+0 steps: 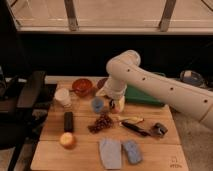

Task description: Place eraser in table surface

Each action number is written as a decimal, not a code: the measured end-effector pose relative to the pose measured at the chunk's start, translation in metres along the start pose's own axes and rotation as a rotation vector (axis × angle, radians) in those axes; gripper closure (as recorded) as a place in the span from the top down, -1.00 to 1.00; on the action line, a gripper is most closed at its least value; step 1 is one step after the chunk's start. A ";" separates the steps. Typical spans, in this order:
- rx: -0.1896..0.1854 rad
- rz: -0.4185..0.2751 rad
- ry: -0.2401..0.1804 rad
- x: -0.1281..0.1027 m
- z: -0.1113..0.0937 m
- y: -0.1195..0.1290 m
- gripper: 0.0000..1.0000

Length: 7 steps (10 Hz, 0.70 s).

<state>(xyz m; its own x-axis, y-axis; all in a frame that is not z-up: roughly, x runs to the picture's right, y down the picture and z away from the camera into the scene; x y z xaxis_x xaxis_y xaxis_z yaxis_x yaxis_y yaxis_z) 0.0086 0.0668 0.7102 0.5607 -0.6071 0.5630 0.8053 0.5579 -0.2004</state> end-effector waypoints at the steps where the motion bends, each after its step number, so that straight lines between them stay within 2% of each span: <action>1: 0.009 -0.042 0.007 -0.009 0.011 -0.023 0.60; 3: 0.041 -0.121 -0.003 -0.023 0.040 -0.067 0.60; 5: 0.073 -0.179 -0.040 -0.034 0.065 -0.097 0.60; 7: 0.102 -0.245 -0.098 -0.052 0.096 -0.126 0.60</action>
<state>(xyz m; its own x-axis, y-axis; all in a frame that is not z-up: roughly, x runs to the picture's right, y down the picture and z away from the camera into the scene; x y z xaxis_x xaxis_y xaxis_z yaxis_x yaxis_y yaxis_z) -0.1406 0.0824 0.7830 0.3267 -0.6762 0.6603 0.8880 0.4588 0.0304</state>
